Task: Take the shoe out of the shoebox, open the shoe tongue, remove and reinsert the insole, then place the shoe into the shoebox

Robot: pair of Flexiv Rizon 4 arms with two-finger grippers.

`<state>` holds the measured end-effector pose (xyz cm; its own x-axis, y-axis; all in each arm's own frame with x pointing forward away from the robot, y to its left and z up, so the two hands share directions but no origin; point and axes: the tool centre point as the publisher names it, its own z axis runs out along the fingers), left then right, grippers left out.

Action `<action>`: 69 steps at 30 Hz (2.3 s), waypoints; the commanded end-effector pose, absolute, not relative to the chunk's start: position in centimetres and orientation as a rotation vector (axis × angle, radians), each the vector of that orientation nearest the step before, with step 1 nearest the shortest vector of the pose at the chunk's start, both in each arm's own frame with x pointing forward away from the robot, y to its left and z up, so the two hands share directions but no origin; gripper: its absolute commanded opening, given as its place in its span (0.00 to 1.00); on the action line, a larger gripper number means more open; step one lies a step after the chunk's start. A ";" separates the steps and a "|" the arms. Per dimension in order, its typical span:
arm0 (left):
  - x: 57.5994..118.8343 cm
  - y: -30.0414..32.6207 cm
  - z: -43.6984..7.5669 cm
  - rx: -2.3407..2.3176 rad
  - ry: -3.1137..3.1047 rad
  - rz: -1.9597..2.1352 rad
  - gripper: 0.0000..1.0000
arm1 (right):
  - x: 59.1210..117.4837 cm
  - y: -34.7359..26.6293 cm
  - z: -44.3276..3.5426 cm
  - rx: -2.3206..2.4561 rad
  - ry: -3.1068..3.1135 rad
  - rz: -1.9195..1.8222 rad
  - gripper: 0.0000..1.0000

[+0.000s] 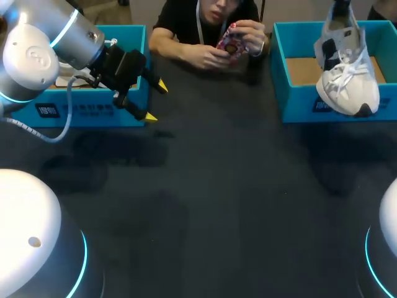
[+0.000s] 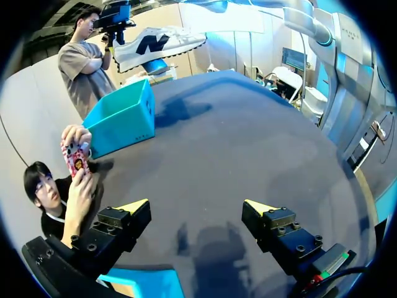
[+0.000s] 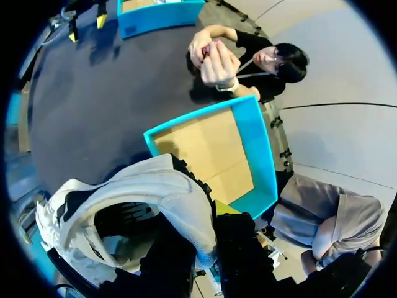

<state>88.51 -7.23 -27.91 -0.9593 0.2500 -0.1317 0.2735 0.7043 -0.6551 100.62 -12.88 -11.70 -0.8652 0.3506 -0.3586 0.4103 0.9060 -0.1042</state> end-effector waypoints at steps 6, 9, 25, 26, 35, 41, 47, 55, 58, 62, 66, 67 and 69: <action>88.4 -7.2 -27.9 0.441 2.871 -1.107 1.00 | 100.0 -13.3 -11.7 0.550 2.727 -0.210 0.00; 88.4 -7.2 -27.9 0.441 2.871 -1.107 1.00 | 100.0 -13.3 -11.7 0.550 2.727 -0.210 0.00; 88.4 -7.2 -27.9 0.441 2.871 -1.107 1.00 | 104.2 -21.0 -14.0 0.492 2.780 -0.237 0.00; 88.4 -7.2 -27.9 0.441 2.871 -1.107 1.00 | 104.3 -21.2 -14.1 0.495 2.781 -0.236 0.00; 88.4 -7.2 -27.9 0.441 2.871 -1.107 1.00 | 106.8 -29.9 -15.4 0.525 2.794 -0.322 0.00; 88.4 -7.2 -27.9 0.441 2.871 -1.107 1.00 | 108.2 -34.3 -15.9 0.577 2.797 -0.390 0.00; 88.4 -7.2 -27.9 0.441 2.871 -1.107 1.00 | 108.1 -35.4 -16.0 0.745 2.746 -0.388 0.00; 88.4 -7.2 -27.9 0.441 2.871 -1.107 1.00 | 106.4 -35.9 -16.3 1.461 2.455 -0.376 0.00; 88.4 -7.2 -27.9 0.441 2.871 -1.107 1.00 | 105.5 -36.3 -16.2 1.724 2.287 -0.398 0.00; 88.4 -7.2 -27.9 0.441 2.871 -1.107 1.00 | 104.5 -37.1 -15.8 1.985 1.999 -0.383 0.00; 88.4 -7.2 -27.9 0.441 2.871 -1.107 1.00 | 103.6 -37.7 -15.8 2.193 1.786 -0.377 0.00; 88.4 -7.2 -27.9 0.441 2.871 -1.107 1.00 | 103.1 -37.8 -15.8 2.286 1.702 -0.363 0.00; 88.4 -7.2 -27.9 0.441 2.871 -1.107 1.00 | 102.8 -38.0 -16.0 2.394 1.603 -0.322 0.00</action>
<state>88.51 -7.23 -27.91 -0.9593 0.2499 -0.1317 0.2735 0.7043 -0.6551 103.38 -38.00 -16.05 -0.3218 0.8706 -0.3721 0.9450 0.3196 -0.0696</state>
